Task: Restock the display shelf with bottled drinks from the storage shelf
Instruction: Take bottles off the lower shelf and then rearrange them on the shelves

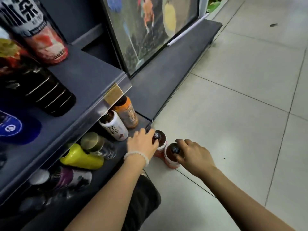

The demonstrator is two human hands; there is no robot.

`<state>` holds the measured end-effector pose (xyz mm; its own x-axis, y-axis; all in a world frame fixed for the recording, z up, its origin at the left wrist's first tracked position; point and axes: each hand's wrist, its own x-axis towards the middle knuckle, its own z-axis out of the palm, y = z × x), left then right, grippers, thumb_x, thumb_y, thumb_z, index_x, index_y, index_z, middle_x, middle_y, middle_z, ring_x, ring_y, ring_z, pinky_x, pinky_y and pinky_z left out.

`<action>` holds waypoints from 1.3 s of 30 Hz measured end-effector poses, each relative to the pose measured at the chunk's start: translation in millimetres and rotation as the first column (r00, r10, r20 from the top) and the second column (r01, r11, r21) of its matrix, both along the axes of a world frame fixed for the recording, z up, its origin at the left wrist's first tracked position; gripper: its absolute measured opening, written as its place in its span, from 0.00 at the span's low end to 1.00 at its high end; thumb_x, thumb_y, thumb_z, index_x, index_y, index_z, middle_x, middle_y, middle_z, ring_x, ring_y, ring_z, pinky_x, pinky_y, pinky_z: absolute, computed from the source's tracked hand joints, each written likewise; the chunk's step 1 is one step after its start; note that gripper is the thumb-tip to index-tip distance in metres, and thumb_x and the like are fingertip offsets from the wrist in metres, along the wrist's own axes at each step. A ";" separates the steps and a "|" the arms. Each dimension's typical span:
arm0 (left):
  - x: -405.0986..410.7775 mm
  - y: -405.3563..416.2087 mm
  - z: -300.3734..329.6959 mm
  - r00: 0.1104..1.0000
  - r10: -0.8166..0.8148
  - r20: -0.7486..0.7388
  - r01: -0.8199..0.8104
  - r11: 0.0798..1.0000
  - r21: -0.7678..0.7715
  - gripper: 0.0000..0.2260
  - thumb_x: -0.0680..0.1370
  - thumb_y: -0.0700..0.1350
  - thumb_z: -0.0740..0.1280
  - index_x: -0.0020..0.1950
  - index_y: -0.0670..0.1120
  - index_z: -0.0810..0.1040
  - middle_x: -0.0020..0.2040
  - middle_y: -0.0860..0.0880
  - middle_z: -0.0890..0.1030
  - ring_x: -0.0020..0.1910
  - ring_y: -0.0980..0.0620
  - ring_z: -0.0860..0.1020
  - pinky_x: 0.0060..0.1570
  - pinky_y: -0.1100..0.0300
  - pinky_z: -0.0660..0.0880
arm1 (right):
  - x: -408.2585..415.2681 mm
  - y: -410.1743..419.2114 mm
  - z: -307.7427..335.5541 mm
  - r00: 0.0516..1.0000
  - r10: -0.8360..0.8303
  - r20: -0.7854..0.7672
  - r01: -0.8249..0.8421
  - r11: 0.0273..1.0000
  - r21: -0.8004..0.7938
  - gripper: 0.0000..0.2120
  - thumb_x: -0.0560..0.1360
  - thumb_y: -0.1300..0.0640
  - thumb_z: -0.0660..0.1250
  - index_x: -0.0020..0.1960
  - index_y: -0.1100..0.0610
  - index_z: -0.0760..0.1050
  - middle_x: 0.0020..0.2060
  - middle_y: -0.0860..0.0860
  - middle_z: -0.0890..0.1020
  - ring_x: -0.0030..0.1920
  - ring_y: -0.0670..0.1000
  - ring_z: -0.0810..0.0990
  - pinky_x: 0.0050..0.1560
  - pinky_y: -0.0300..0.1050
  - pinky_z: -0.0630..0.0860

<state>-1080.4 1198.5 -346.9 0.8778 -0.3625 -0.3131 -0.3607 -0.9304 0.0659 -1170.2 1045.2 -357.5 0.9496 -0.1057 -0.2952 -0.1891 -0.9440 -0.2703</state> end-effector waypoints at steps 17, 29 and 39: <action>3.0 -2.6 -27.3 0.993 -0.106 -0.051 0.100 0.989 -0.107 0.13 0.79 0.51 0.59 0.62 0.47 0.68 0.60 0.45 0.74 0.59 0.44 0.72 0.48 0.52 0.71 | -3.0 1.6 -25.1 1.000 -0.022 0.018 0.020 0.995 0.102 0.14 0.78 0.46 0.57 0.57 0.54 0.67 0.53 0.51 0.76 0.52 0.54 0.75 0.42 0.46 0.70; -30.6 20.0 109.5 0.992 -0.059 0.113 0.092 0.946 -0.311 0.11 0.77 0.52 0.63 0.55 0.48 0.70 0.50 0.43 0.78 0.50 0.40 0.77 0.48 0.50 0.74 | -40.6 -5.4 119.2 0.948 0.042 0.316 -0.044 0.999 0.000 0.15 0.75 0.43 0.59 0.53 0.52 0.72 0.49 0.49 0.80 0.51 0.54 0.77 0.39 0.45 0.68; -0.2 43.5 279.4 0.978 -0.092 0.189 0.159 0.912 -0.377 0.09 0.74 0.52 0.67 0.50 0.51 0.73 0.47 0.46 0.80 0.47 0.44 0.78 0.48 0.50 0.76 | -25.9 9.5 257.4 0.864 -0.077 0.498 0.021 0.993 0.117 0.13 0.73 0.43 0.62 0.46 0.53 0.73 0.43 0.51 0.81 0.45 0.55 0.76 0.42 0.47 0.73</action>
<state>-1080.5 1242.0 -67.4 0.8438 -0.5364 0.0185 -0.5094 -0.7894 0.3425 -1196.1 1054.7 -100.1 0.9665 -0.1516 0.2071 -0.0472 -0.8981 -0.4372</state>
